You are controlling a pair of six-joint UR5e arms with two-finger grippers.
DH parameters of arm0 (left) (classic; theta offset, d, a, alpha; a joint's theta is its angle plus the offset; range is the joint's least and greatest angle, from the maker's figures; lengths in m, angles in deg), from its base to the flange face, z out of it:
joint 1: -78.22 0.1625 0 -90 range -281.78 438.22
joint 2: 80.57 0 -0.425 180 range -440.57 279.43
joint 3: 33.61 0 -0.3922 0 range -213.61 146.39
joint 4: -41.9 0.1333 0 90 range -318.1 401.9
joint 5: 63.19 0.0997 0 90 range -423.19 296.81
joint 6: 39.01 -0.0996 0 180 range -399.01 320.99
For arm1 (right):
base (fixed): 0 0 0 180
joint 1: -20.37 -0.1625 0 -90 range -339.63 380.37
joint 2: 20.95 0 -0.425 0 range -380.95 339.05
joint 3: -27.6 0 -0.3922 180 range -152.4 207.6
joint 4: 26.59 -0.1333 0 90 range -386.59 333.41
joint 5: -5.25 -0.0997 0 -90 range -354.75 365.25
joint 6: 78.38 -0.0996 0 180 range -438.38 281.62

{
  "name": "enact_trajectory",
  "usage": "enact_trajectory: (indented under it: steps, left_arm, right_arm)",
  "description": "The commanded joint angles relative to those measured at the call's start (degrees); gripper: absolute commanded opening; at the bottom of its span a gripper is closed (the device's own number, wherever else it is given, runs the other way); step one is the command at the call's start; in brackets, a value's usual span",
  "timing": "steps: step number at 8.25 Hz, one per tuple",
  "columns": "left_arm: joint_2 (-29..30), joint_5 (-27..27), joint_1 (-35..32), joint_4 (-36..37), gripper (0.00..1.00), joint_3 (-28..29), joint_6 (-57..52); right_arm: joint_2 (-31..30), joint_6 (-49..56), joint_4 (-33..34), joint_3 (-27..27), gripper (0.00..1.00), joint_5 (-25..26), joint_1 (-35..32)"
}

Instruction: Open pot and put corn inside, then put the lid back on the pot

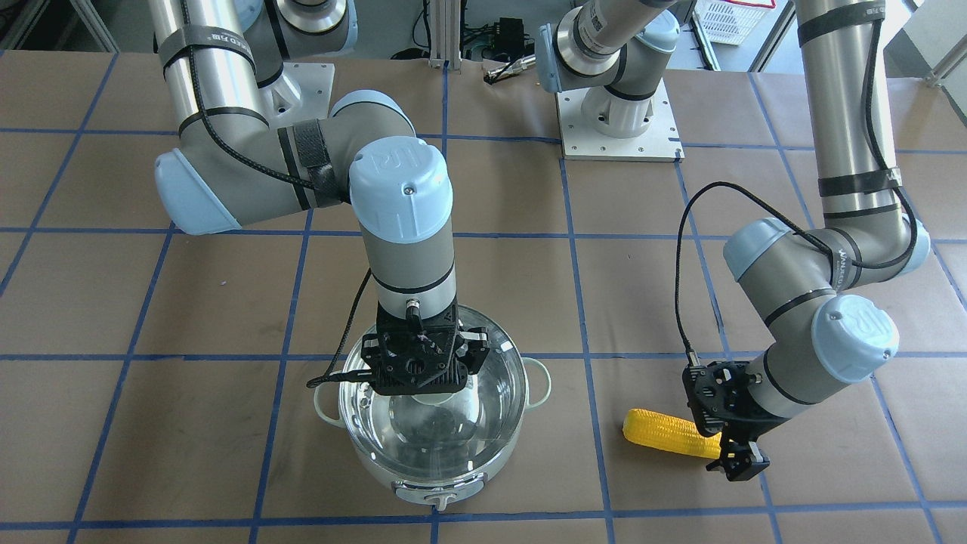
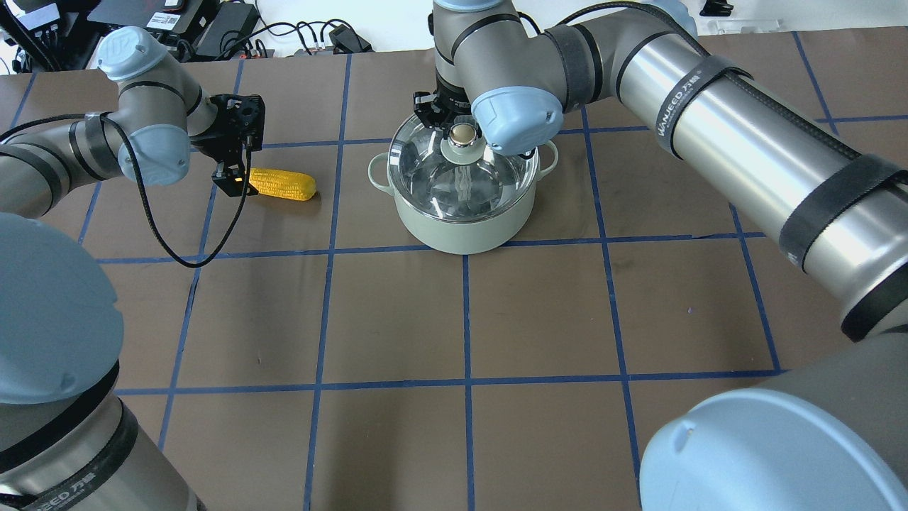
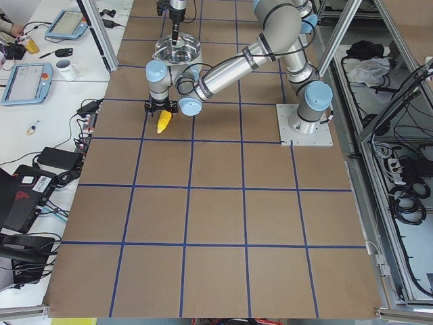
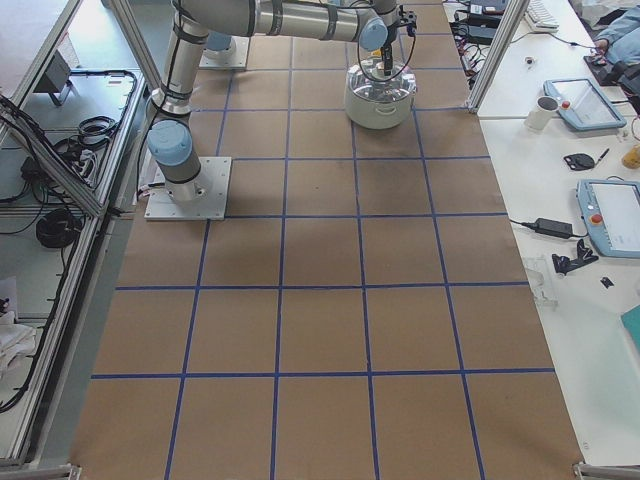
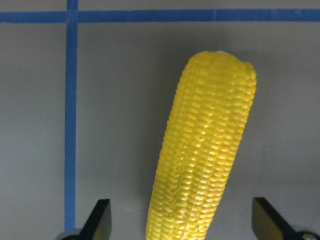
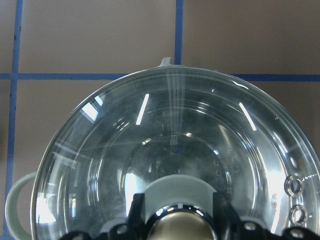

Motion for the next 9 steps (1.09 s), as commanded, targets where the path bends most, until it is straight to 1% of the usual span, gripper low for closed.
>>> enact_trajectory:
  steps: [1,3,4,5,6,7,8,9]
  left_arm:
    - [1.3,-2.3,0.0,-0.3,1.0,-0.1,-1.5]
    - [2.3,-2.3,0.0,-0.5,1.0,0.1,-1.7]
    - [2.6,-2.3,0.0,-0.5,1.0,0.0,-1.3]
    - [3.0,-2.1,0.0,-0.7,1.0,0.0,-1.3]
    - [3.0,-1.7,0.0,-0.9,0.49,0.1,-1.0]
    - [2.7,-1.4,-0.2,-1.0,0.0,0.1,-0.7]
    - [2.3,0.6,-0.8,-1.0,0.0,0.1,-0.2]
    - [1.7,2.2,-2.0,-0.9,0.0,0.2,0.5]
  right_arm:
    - [-0.2,0.0,-0.4,-0.1,0.18,0.3,0.0]
    - [-2.3,0.4,-1.6,-0.8,0.18,0.3,0.1]
    - [-4.2,1.1,-4.5,-0.9,0.13,0.3,0.2]
    - [-7.2,2.9,-7.9,-0.8,0.14,0.3,0.9]
    - [-11.1,3.9,-14.0,-0.7,0.14,0.3,1.7]
    - [-15.6,7.2,-18.3,0.1,0.14,0.3,3.9]
    - [-18.9,10.3,-24.6,0.6,0.14,-0.2,7.9]
    - [-22.6,13.3,-28.9,1.6,0.15,-0.4,11.1]
